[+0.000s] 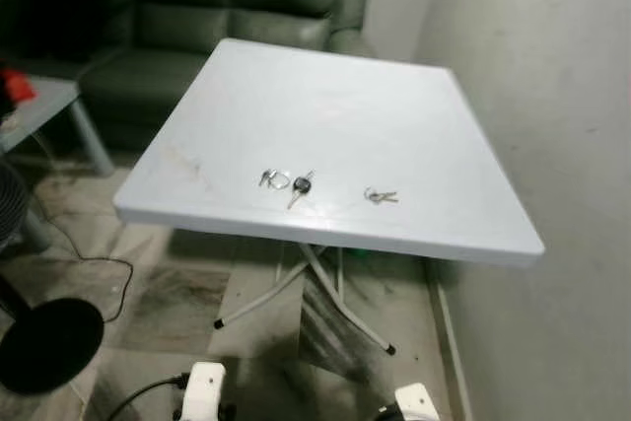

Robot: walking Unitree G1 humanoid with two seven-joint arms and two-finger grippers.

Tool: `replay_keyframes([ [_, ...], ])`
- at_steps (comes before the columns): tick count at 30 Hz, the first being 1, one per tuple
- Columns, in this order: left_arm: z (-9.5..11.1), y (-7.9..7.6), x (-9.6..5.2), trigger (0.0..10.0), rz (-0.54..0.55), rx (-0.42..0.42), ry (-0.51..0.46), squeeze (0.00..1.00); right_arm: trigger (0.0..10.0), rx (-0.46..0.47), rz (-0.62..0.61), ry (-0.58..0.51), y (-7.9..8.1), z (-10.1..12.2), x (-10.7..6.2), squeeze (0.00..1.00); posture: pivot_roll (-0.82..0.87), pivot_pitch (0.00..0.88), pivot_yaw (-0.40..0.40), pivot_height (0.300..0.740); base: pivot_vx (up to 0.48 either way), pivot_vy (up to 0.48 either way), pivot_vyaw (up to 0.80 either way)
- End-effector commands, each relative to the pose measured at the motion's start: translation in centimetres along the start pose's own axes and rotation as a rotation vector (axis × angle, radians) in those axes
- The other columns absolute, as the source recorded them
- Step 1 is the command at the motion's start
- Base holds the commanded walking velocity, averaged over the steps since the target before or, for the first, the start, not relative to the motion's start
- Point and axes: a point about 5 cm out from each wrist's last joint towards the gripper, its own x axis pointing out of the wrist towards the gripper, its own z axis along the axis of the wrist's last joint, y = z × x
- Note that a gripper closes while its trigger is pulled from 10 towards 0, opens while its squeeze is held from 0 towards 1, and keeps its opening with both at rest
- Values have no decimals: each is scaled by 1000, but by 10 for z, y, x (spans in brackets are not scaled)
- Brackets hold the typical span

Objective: Hang keys on a hook

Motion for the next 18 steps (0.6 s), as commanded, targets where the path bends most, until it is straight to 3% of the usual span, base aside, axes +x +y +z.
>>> replay_keyframes([
  [1, -4, -7, 0, 10000, -17, -13, 13, 0, 10000, 9, -22, 1, -8, -1, -1, 0, -12, 0, -54, 740, 0, 472, 0],
  [18, -7, -6, 0, 10000, -14, -16, 21, 0, 10000, 16, -16, -7, -7, 0, -1, 0, -5, 0, -56, 740, 0, 472, 0],
])
